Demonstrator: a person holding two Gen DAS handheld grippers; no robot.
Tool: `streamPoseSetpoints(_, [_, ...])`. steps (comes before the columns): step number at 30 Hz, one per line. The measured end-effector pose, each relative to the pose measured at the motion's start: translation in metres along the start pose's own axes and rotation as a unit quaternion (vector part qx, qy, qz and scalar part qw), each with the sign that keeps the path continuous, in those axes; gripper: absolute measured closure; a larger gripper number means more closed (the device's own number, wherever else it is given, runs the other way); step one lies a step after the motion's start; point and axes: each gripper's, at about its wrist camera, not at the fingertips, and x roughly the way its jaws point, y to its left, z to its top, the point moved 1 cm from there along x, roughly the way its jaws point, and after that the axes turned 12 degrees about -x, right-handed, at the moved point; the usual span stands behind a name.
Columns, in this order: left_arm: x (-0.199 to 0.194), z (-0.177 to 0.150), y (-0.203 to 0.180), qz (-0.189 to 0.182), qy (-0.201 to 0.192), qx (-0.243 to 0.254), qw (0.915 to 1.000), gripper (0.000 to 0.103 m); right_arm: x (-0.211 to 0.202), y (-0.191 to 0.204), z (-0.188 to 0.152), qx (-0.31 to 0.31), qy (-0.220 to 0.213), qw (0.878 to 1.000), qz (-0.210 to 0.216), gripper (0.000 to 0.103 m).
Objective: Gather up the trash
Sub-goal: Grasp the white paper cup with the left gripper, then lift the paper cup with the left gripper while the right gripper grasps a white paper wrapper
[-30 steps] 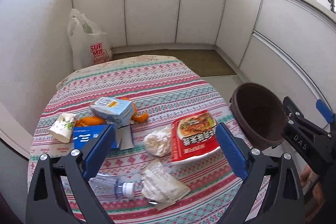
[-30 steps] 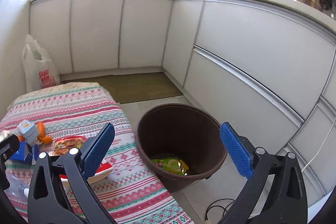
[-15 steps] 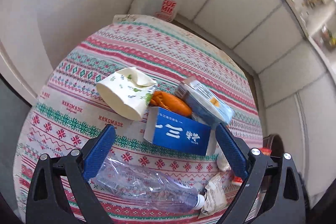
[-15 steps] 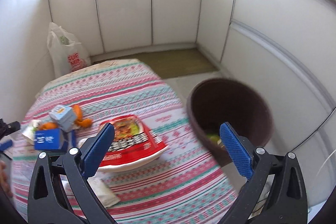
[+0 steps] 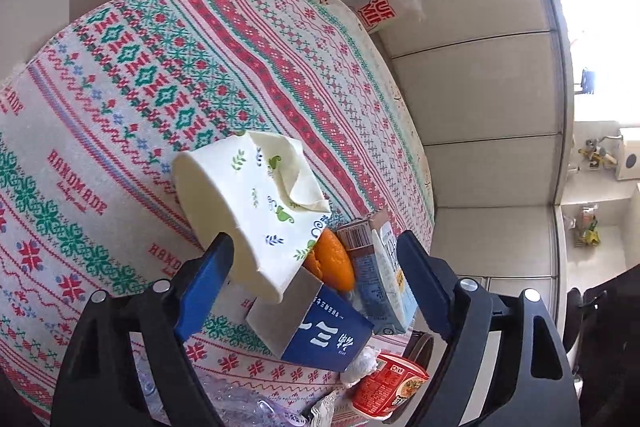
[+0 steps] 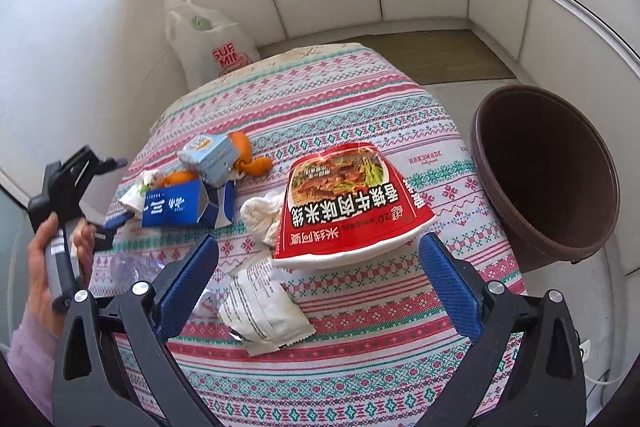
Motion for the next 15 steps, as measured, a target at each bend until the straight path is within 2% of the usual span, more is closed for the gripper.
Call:
streamPoseSetpoints(3, [0.009, 0.002, -0.004, 0.046, -0.017, 0.029, 0.9984, 0.056, 0.007, -0.003, -0.004, -0.003, 0.016, 1.0, 0.006, 0.007])
streamPoseSetpoints(4, [0.014, 0.002, -0.004, 0.055, -0.014, 0.033, 0.9978, 0.074, 0.01, -0.004, -0.006, -0.003, 0.021, 1.0, 0.008, 0.007])
streamPoseSetpoints(5, [0.018, 0.001, -0.004, 0.065, -0.01, 0.036, 0.9972, 0.086, 0.013, -0.004, -0.008, -0.003, 0.026, 1.0, 0.01, 0.008])
streamPoseSetpoints(6, [0.02, 0.0, -0.004, 0.078, -0.012, 0.04, 0.9961, 0.092, 0.016, -0.004, -0.01, -0.005, 0.033, 0.999, 0.014, 0.009])
streamPoseSetpoints(8, [0.017, -0.005, -0.009, 0.09, -0.03, 0.06, 0.9937, 0.097, 0.022, -0.002, -0.014, -0.006, 0.048, 0.999, 0.024, 0.012])
streamPoseSetpoints(11, [0.001, -0.015, -0.029, 0.078, -0.053, 0.103, 0.9902, 0.097, 0.031, 0.004, -0.021, -0.006, 0.072, 0.996, 0.055, 0.016])
streamPoseSetpoints(14, [-0.028, -0.039, -0.065, 0.058, -0.092, 0.18, 0.9777, 0.097, 0.037, 0.015, -0.027, -0.017, 0.088, 0.993, 0.075, 0.019])
streamPoseSetpoints(15, [-0.039, -0.051, -0.078, 0.051, -0.107, 0.21, 0.9704, 0.097, 0.04, 0.02, -0.03, -0.02, 0.092, 0.992, 0.078, 0.019])
